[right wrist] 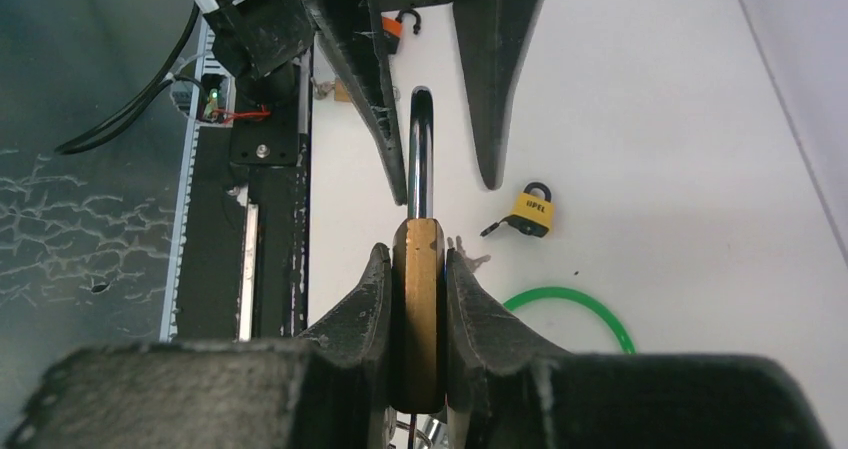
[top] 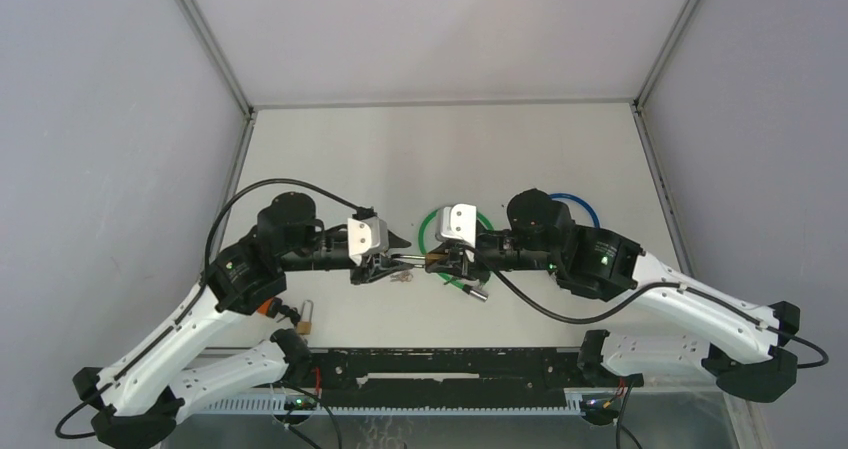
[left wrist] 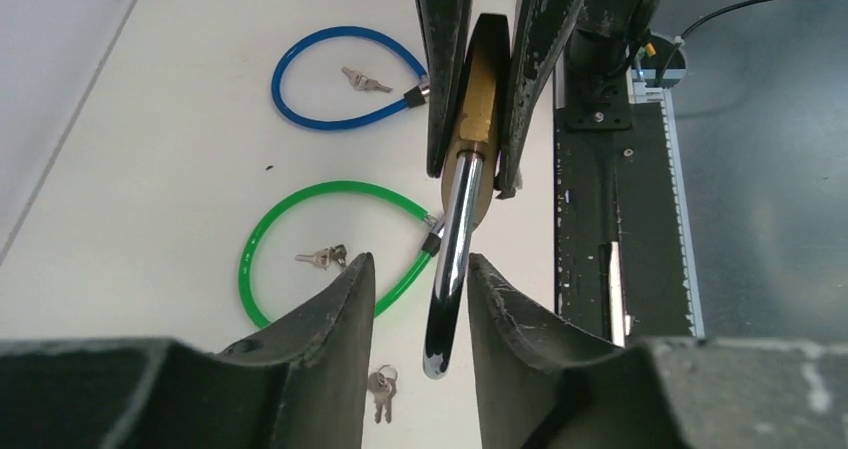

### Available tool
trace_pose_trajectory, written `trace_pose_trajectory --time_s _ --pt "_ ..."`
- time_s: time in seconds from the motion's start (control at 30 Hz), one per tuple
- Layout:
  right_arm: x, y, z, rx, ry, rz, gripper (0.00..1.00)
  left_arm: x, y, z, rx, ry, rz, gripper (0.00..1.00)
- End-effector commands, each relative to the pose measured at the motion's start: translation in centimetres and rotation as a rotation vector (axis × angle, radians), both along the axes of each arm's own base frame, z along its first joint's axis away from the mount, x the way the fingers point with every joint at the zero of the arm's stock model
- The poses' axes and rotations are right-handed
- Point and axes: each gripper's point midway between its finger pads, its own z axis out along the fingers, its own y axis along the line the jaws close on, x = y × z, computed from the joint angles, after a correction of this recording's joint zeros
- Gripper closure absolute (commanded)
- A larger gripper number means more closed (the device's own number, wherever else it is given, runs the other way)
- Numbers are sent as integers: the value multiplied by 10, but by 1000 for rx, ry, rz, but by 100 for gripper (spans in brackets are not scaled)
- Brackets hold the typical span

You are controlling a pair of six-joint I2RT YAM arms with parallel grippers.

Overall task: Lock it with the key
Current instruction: Lock the lock.

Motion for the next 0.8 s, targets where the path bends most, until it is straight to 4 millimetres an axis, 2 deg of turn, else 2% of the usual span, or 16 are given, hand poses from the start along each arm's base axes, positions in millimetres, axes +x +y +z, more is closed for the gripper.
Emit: trace_pose_trajectory --time_s 0.0,0.03,0.07,0.2,0.23,0.27,0.3,0.33,0.43,0.5,0.6,0.77 --pt "-5 1 83 247 -132 31 100 -5 -4 8 -29 -25 -38 74" --pt "-5 1 82 244 -131 29 100 -6 -6 12 -44 -25 -39 89" --pt "-5 1 82 242 -129 30 100 -6 -6 17 -61 -29 -40 98" --pt "-7 2 81 244 -113 37 100 -9 -7 42 -161 -26 -24 100" --pt "-7 1 83 253 -110 38 94 -9 -7 49 -192 -20 -15 100" --pt "-6 -1 84 260 -105 41 73 -10 -7 56 -224 -21 -10 100" --pt "-6 -3 86 272 -95 48 44 -11 -7 64 -256 -28 -10 100" --pt "-6 -6 89 289 -79 53 4 -12 -5 73 -294 -46 -7 100" --pt "-5 -20 93 369 6 77 1 -13 -1 98 -372 -88 4 100" --pt "-5 -30 96 458 51 105 1 -17 -2 105 -385 -94 -16 100" --pt "-3 -37 96 581 131 121 1 -22 -3 100 -378 -63 -44 100" --pt "-3 -31 101 623 224 127 6 -22 -6 97 -368 -24 -42 100"
